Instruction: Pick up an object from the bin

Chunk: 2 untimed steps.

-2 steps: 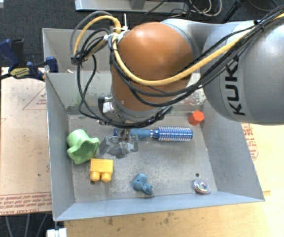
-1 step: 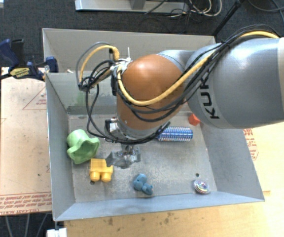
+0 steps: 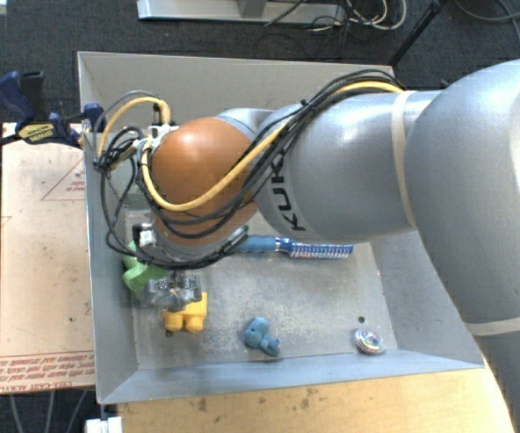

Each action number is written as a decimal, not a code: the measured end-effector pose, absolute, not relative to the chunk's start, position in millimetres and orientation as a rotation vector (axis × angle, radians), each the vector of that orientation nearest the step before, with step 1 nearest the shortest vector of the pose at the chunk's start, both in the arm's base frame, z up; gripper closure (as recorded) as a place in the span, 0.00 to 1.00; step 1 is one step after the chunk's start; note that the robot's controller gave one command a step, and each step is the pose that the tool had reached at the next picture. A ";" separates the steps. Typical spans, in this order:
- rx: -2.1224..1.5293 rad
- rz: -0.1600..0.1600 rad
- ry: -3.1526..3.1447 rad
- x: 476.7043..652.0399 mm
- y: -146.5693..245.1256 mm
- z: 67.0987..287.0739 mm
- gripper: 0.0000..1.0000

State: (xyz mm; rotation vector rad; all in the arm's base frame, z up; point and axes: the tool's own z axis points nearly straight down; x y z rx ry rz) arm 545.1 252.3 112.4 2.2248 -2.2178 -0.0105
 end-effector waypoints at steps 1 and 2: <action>2.220 -0.004 -2.227 547.2 249.5 116.7 0.00; 2.434 -0.003 -1.985 533.4 213.1 113.6 0.00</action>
Offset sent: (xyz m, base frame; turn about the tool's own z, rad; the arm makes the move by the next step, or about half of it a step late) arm 0.0000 0.0000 0.0000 0.0000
